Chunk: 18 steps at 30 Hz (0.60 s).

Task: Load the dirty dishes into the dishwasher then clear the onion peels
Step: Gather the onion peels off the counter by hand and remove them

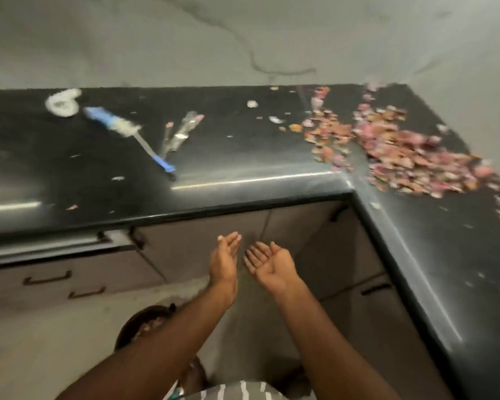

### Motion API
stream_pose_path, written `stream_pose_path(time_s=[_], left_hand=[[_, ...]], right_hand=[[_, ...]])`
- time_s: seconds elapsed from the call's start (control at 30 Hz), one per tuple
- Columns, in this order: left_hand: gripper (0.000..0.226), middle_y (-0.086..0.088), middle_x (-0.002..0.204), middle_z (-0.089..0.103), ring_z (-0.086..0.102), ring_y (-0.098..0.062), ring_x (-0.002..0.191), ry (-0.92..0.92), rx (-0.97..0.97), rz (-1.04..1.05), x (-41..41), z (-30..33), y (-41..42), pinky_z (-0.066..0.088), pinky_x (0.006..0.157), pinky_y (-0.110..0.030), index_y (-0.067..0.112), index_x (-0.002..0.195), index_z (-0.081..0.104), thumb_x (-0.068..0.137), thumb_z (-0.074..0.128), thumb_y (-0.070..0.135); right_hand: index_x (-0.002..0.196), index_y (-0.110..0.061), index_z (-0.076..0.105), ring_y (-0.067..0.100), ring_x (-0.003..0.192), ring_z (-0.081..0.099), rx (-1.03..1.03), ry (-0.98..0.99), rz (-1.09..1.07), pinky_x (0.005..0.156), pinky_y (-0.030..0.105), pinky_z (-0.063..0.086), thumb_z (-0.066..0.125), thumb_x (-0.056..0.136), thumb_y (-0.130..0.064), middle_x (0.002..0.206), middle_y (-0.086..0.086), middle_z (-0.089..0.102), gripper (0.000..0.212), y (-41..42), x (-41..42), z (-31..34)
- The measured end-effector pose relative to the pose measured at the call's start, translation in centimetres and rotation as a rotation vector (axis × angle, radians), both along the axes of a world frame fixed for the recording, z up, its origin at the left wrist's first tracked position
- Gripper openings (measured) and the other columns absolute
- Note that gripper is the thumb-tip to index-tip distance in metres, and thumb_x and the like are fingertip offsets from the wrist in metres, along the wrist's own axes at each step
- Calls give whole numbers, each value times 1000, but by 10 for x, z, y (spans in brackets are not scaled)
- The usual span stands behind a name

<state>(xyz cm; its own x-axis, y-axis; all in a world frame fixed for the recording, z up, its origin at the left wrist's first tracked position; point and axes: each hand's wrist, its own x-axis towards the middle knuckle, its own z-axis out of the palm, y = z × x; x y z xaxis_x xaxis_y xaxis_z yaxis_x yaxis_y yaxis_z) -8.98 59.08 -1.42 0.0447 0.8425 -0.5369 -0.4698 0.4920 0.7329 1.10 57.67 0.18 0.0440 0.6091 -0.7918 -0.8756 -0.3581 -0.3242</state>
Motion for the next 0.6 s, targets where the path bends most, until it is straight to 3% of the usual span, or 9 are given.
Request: stream_pose_path(time_s=[0.17,0.27,0.33,0.43,0.53,0.6], left_hand=[[45,-15,123,72,66,-20,122,-84,138,-241,143,40,-18,47,101,-24,3,121,66,114,31,30],[40,-15,122,73,69,-20,117,-66,228,-354,212,57,-36,49,102,-26,6,118,69,113,35,27],[37,-16,121,73,69,-22,117,-37,310,-444,259,62,-50,51,103,-30,4,120,69,113,38,22],[30,-11,117,75,70,-17,112,61,453,-591,316,69,-72,53,100,-29,3,122,69,111,44,15],[25,9,113,75,69,-1,107,224,662,-827,362,67,-93,52,96,-21,20,123,70,109,50,19],[26,17,119,72,65,5,111,351,803,-988,385,58,-100,51,99,-20,29,129,67,107,53,25]], right_hand=[[145,-2,53,27,119,62,112,-71,-264,111,36,43,34,112,-33,134,17,63,50,-26,125,28],[133,-4,63,27,124,63,151,-126,-381,112,37,45,37,110,-33,128,15,69,45,-50,193,42],[123,-7,68,26,119,65,179,-165,-468,105,35,50,40,109,-33,119,12,72,41,-66,240,52],[119,-7,69,25,111,68,174,-231,-573,100,35,52,43,109,-32,116,12,73,38,-96,301,65],[126,-2,68,28,113,70,180,-330,-699,96,36,56,48,108,-29,120,16,74,38,-132,355,65],[130,-3,66,26,119,68,148,-421,-758,102,37,54,49,107,-28,126,14,72,37,-152,380,59]])
